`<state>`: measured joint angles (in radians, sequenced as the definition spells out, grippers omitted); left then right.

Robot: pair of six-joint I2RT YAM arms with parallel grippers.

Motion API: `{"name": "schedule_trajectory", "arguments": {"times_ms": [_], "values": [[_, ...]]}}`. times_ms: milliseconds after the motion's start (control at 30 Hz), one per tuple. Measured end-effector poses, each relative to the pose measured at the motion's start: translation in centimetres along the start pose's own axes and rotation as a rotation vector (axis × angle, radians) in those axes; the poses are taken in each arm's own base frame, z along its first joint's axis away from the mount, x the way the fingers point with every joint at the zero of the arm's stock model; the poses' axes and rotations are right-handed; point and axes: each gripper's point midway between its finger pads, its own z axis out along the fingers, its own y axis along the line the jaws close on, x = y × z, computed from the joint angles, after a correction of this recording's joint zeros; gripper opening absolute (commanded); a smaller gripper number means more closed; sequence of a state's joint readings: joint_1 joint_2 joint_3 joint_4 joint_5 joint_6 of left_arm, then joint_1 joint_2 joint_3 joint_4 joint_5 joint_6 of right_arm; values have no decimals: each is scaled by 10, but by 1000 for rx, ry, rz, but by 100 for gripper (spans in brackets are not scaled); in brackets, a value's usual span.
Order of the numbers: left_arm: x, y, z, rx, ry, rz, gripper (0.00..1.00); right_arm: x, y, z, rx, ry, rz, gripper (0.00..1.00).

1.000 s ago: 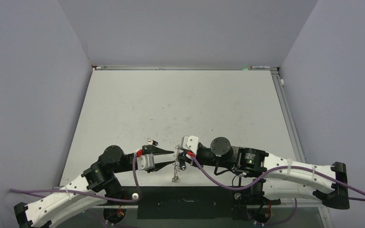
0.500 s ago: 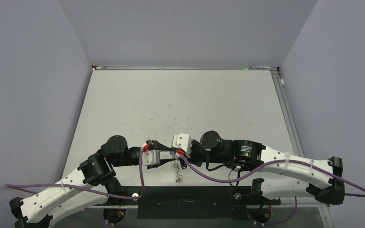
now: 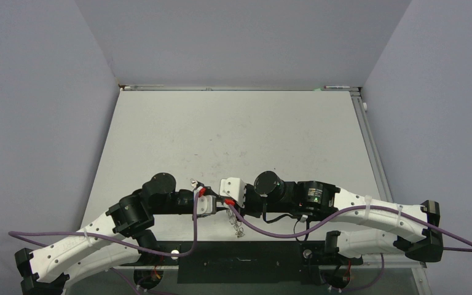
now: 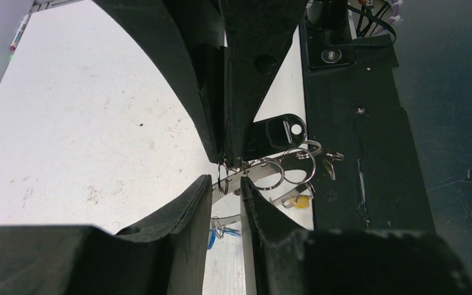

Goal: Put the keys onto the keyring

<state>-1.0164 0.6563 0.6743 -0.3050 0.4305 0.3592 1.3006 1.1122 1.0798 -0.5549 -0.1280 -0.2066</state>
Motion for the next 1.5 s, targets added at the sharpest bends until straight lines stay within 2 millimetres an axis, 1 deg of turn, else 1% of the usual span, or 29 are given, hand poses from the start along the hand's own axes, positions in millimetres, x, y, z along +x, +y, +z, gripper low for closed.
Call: {"name": "schedule_trajectory", "arguments": {"times_ms": [200,367,467,500,667,700,733,767,800,833,867,933,1033,1100,1200,1233,1333,1467,1500], "values": [[-1,-1,0,1,-5,3,12,1,4,3,-13,7,-6,5],[-4,0,-1,-2,-14,8,9,-6,8,1,-26,-10,-12,5],[-5,0,-1,-3,-18,10,1,-7,8,0,-28,-15,-13,5],[-5,0,-1,-3,-19,10,0,-7,8,0,-28,-16,-13,5],[-7,0,-2,-7,-29,11,0,-8,9,0,-35,-18,-17,6],[-7,0,-2,-11,-38,11,0,-8,9,0,-34,-21,-17,12],[-8,1,-3,-19,-51,14,0,-9,9,0,-33,-24,-17,25],[-9,1,-4,-30,-69,17,0,-11,8,0,-30,-33,-16,35],[-10,1,-7,-45,-91,18,0,-15,7,-1,-25,-49,-13,44],[-11,2,-9,-57,-108,18,0,-20,6,-3,-19,-72,-10,51],[-13,4,-12,-74,-132,21,0,-26,5,-6,-11,-103,-8,55],[-16,7,-16,-107,-176,18,0,-38,2,-15,12,-177,-7,58],[-23,14,-21,-147,-229,10,0,-53,-3,-37,55,-292,2,58],[-26,18,-22,-163,-255,-5,0,-62,-6,-49,80,-362,13,57],[-31,24,-25,-187,-304,-27,0,-67,-7,-60,97,-442,27,51],[-32,26,-26,-194,-319,-35,0,-68,-7,-62,98,-458,34,49],[-37,30,-29,-204,-359,-50,0,-67,-6,-59,99,-478,47,46],[-45,26,-30,-181,-394,-53,0,-62,-5,-48,93,-464,60,45],[-47,25,-31,-173,-406,-50,0,-61,-4,-45,90,-460,60,44]]}}
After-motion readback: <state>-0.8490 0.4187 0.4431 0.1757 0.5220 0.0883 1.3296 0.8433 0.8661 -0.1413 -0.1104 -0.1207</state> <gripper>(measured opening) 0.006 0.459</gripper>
